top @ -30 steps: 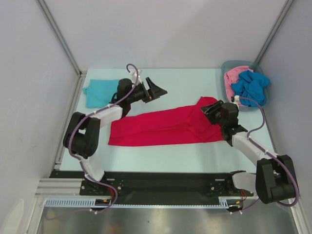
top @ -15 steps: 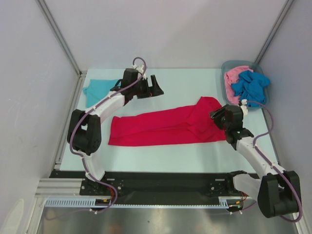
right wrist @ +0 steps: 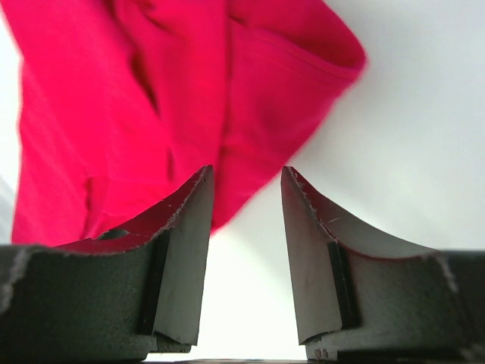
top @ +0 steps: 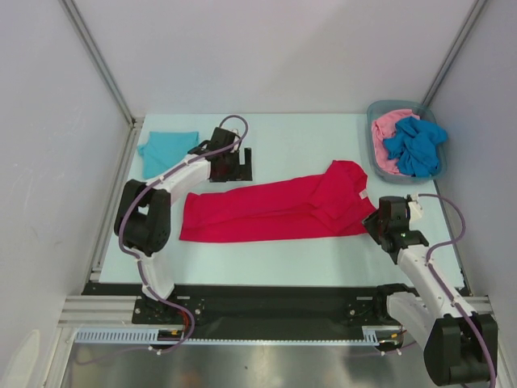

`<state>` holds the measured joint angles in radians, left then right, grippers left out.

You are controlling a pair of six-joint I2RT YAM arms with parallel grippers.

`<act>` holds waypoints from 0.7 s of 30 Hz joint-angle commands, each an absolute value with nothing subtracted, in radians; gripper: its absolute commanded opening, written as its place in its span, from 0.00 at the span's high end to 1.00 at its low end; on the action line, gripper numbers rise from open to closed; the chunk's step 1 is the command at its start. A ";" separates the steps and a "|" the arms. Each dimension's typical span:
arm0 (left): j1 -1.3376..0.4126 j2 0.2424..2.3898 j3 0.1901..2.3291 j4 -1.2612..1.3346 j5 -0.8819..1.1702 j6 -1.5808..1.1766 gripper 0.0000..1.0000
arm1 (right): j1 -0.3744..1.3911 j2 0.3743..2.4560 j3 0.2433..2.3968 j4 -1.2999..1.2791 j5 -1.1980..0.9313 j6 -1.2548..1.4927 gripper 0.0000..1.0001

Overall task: Fold and stack the t-shirts
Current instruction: Fold the tshirt

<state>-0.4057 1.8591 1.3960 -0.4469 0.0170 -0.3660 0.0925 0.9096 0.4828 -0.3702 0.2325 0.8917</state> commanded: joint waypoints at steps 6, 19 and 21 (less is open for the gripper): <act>-0.396 1.862 1.424 -0.483 -0.023 -0.390 0.00 | 0.089 0.818 0.446 -0.531 0.284 0.951 0.54; -0.391 1.813 1.447 -0.489 0.078 -0.364 0.00 | 0.084 0.772 0.348 -0.428 0.226 0.931 0.53; -0.393 1.806 1.443 -0.489 0.097 -0.367 0.00 | 0.084 0.784 0.334 -0.359 0.210 0.931 0.53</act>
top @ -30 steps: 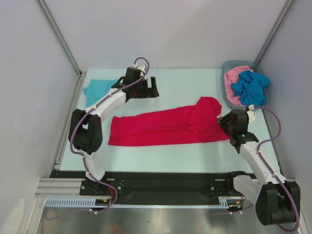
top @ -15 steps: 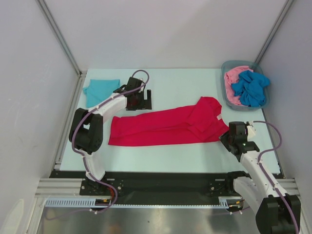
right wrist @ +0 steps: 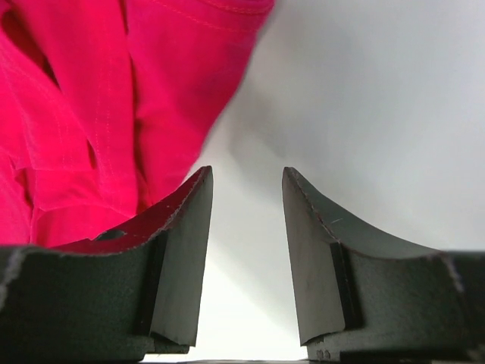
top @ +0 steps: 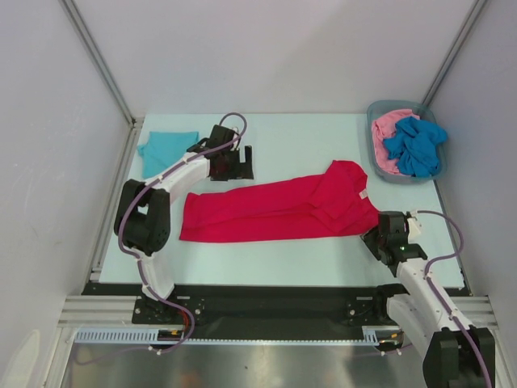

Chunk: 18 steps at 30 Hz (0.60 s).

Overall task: Fold and stack the t-shirts
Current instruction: Fold the tshirt

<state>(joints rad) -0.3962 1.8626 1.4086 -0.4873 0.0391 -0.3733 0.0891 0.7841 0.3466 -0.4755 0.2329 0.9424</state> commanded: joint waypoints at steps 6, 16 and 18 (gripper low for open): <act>-0.393 1.781 1.411 -0.468 0.129 -0.364 0.00 | 0.060 0.908 0.325 -0.189 0.166 0.920 0.52; -0.390 1.752 1.397 -0.460 0.147 -0.356 0.00 | 0.038 0.997 0.301 -0.037 0.167 0.956 0.43; -0.390 1.752 1.394 -0.457 0.155 -0.357 0.00 | 0.032 0.980 0.272 -0.009 0.164 0.966 0.41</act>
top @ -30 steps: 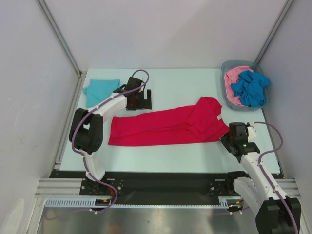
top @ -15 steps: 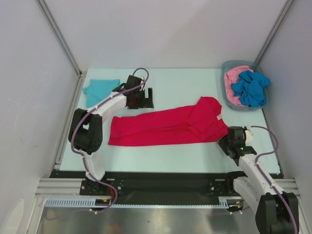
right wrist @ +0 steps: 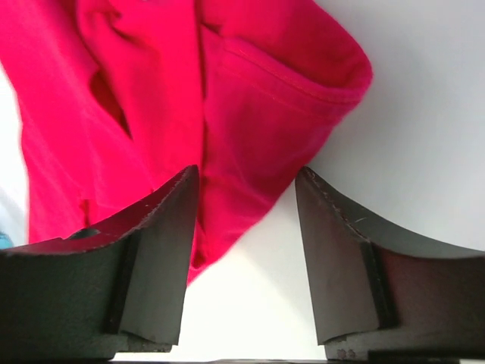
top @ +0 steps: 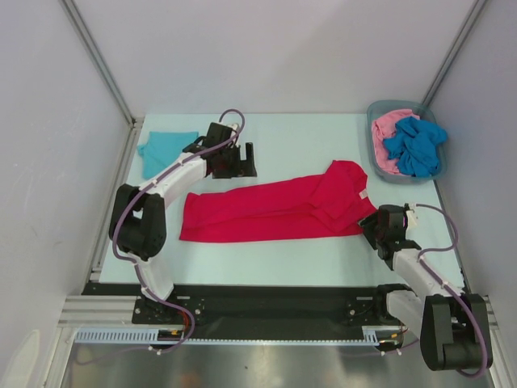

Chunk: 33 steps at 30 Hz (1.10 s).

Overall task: Fold and stack the t-shirts
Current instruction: Fold the tshirt

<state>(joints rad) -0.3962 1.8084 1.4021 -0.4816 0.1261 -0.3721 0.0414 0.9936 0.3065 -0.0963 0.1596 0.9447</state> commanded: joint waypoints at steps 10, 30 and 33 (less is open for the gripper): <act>-0.390 1.750 1.379 -0.449 0.163 -0.354 0.00 | 0.031 1.074 0.207 0.267 0.126 1.017 0.39; -0.388 1.677 1.261 -0.523 -0.101 -0.475 0.00 | 0.022 1.262 0.385 0.272 0.146 0.971 1.00; -0.387 1.635 1.195 -0.522 -0.187 -0.500 0.00 | 0.018 1.282 0.419 0.268 0.138 0.969 1.00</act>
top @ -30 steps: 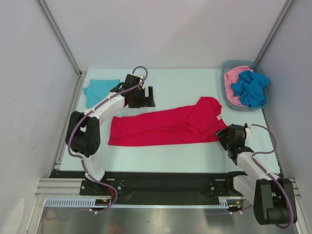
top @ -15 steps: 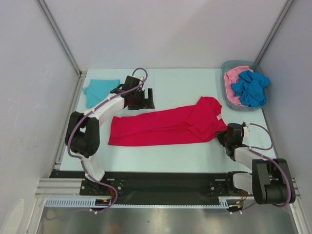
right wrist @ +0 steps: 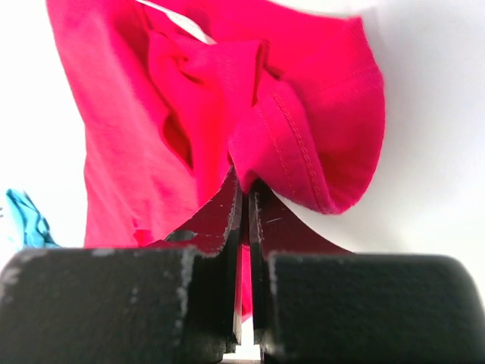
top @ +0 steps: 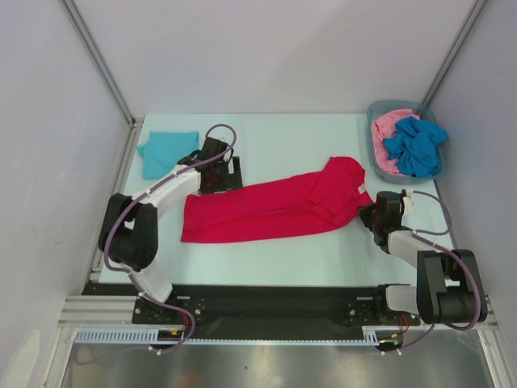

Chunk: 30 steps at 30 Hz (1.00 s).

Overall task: Fold and stack the t-shirts
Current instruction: Fold the tshirt

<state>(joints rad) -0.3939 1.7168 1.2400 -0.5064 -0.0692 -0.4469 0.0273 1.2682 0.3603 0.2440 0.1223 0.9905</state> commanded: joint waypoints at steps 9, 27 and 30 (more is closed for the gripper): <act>-0.383 1.640 1.108 -0.540 -0.144 -0.552 0.00 | 0.008 1.371 0.494 0.298 0.126 1.000 1.00; -0.353 1.617 1.135 -0.443 -0.054 -0.384 0.00 | 0.008 1.428 0.531 0.322 0.091 1.019 1.00; -0.302 1.615 1.157 -0.445 -0.008 -0.360 0.00 | 0.008 1.428 0.528 0.325 0.089 1.017 1.00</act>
